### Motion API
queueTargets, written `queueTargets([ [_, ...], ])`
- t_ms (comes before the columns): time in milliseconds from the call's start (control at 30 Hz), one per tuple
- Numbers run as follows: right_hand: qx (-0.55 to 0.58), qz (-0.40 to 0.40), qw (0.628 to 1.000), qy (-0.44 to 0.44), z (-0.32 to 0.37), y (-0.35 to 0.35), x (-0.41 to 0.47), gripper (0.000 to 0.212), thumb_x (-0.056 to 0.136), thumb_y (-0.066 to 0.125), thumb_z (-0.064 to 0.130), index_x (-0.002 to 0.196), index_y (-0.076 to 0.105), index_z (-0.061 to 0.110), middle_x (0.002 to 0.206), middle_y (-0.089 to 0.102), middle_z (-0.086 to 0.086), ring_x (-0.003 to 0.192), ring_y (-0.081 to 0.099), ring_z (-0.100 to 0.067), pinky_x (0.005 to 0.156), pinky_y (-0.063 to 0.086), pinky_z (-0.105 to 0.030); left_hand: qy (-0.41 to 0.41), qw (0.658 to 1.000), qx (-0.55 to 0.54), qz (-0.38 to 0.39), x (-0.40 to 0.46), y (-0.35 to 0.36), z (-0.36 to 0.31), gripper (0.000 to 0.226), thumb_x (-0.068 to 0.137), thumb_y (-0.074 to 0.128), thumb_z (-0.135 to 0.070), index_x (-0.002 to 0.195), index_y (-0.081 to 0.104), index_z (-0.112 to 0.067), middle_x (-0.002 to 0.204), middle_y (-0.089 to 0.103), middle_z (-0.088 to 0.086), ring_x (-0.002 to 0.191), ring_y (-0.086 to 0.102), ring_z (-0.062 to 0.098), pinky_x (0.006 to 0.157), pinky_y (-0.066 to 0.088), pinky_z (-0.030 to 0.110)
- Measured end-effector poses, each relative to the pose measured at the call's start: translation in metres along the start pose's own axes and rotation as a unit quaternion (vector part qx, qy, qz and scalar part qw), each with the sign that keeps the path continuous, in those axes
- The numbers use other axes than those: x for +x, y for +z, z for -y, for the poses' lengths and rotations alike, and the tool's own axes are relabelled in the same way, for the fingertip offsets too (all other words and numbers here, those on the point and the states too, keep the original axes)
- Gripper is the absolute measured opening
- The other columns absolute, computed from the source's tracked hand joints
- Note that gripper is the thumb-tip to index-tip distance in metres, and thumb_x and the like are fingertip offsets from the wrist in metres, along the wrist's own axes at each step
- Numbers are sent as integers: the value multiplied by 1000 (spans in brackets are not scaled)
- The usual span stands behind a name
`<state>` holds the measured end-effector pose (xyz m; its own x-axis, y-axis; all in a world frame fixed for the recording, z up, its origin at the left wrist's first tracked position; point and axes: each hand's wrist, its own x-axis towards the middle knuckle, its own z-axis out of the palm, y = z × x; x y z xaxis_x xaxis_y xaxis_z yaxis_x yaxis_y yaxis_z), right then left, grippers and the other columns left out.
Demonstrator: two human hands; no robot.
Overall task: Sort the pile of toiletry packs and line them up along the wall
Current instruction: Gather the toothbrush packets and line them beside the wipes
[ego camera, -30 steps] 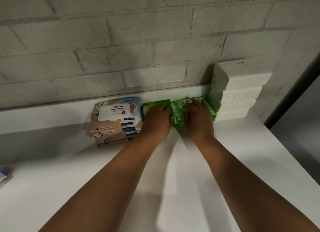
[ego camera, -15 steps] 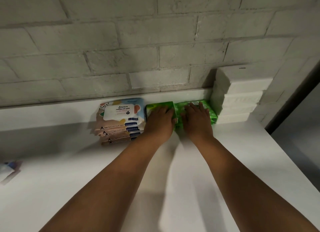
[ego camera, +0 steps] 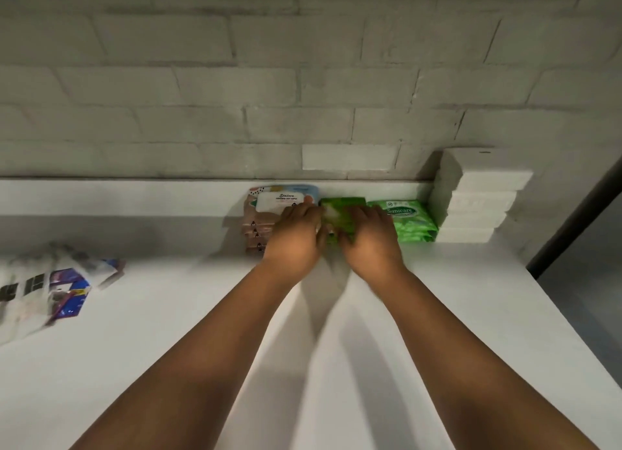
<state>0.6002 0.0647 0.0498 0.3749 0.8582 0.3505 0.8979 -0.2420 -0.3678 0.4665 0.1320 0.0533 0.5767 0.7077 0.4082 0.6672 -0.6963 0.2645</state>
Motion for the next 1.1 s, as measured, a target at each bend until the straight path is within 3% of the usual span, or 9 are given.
queueTargets([
  [67, 14, -2, 1000, -24, 24, 1, -12, 49, 80, 47, 42, 115, 64, 13, 111, 65, -16, 108, 55, -42, 93, 44, -50, -19, 1000, 6, -22, -20, -16, 14, 32, 88, 49, -33, 114, 60, -18, 116, 62, 6, 105, 56, 30, 91, 43, 38],
  [200, 34, 47, 996, -64, 69, 9, -29, 54, 81, 37, 50, 122, 58, 22, 122, 62, -7, 121, 48, -35, 101, 39, -49, -73, 996, -12, -45, -54, -41, 41, 41, 84, 42, -42, 112, 61, -19, 109, 63, 5, 102, 54, 27, 90, 42, 37],
  [300, 61, 51, 992, -101, 106, 17, -42, 40, 83, 54, 40, 120, 59, 25, 124, 60, -3, 122, 47, -30, 104, 36, -46, -114, 993, -5, -42, -80, -59, 70, 53, 83, 31, -52, 115, 58, -19, 114, 60, 4, 105, 52, 27, 89, 44, 40],
  [467, 72, 90, 982, -152, 163, 40, -58, 44, 90, 56, 38, 131, 53, 24, 135, 53, -4, 131, 38, -28, 110, 29, -42, -167, 984, -6, -64, -124, -93, 122, 37, 92, 49, -41, 123, 56, -20, 121, 56, 3, 110, 49, 26, 91, 42, 36],
  [833, 109, 180, 959, -190, 288, 115, -95, 45, 94, 53, 41, 137, 48, 29, 143, 46, 7, 141, 27, -22, 117, 18, -40, -271, 962, 13, -33, -234, -147, 256, 38, 93, 50, -40, 126, 55, -21, 127, 55, 0, 113, 47, 24, 92, 41, 35],
  [967, 110, 203, 953, -194, 323, 142, -105, 45, 95, 50, 41, 138, 46, 31, 145, 44, 10, 143, 22, -19, 119, 12, -36, -299, 954, 24, -19, -254, -157, 300, 39, 94, 48, -41, 128, 53, -24, 131, 54, -1, 119, 46, 23, 102, 35, 39],
  [1100, 111, 212, 952, -190, 355, 166, -103, 44, 94, 52, 40, 136, 49, 28, 142, 48, 7, 138, 31, -19, 116, 20, -36, -308, 951, 8, -10, -257, -160, 339, 38, 95, 46, -43, 128, 54, -25, 133, 53, -2, 120, 46, 22, 98, 40, 37],
])
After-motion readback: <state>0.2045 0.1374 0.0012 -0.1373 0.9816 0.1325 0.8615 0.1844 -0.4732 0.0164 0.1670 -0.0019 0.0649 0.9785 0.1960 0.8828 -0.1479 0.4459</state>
